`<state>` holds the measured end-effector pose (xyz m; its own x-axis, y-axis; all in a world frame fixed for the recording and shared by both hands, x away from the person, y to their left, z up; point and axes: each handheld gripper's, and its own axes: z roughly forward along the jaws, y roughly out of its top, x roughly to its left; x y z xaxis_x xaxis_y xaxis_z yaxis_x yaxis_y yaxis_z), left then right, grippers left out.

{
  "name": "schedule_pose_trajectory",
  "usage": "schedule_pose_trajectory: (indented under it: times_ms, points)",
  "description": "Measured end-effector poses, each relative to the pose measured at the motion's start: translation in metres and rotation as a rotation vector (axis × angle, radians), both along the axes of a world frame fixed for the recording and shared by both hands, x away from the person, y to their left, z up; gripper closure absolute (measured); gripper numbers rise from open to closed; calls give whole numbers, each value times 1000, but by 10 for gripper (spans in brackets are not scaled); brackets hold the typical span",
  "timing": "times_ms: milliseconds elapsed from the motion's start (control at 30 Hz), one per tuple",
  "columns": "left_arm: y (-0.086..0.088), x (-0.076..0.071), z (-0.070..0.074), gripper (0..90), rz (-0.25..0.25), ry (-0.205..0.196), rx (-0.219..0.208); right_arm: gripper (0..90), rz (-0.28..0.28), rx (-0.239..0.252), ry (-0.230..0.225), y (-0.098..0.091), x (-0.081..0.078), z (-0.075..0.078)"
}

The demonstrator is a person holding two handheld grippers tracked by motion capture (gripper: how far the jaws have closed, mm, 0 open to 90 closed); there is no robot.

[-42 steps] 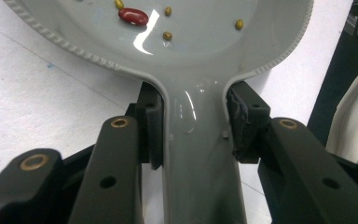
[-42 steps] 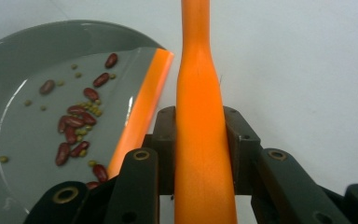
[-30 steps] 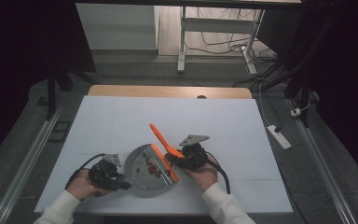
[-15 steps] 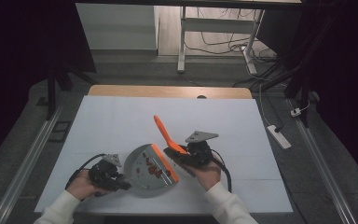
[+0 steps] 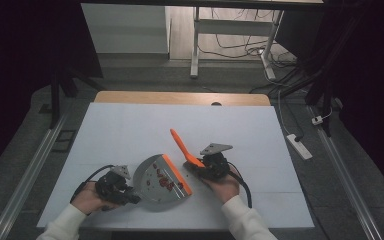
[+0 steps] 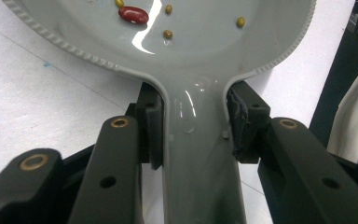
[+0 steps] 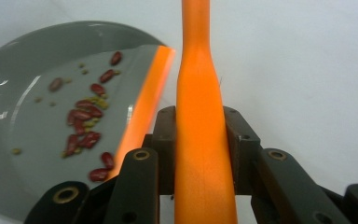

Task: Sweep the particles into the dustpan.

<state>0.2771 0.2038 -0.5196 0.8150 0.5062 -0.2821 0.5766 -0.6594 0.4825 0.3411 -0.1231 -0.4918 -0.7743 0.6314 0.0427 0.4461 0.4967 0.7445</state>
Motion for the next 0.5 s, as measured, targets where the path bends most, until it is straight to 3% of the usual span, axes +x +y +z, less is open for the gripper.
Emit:
schedule_pose_trajectory:
  times_ms: [200,267,333,433,500]
  points:
    - [0,0,0,617,0,1,-1,695,26,-3,-2,11,-12,-1]
    - [0,0,-1,617,0,2,0,695,54,29,30,15,-15,-2]
    - [0,0,-1,617,0,1,-1,696,70,36,24,19,-19,-1]
    - [0,0,-1,617,-1,3,-1,698,95,123,66,18,-19,6]
    - [0,0,-1,617,-1,0,0,698,85,111,31,16,-19,11]
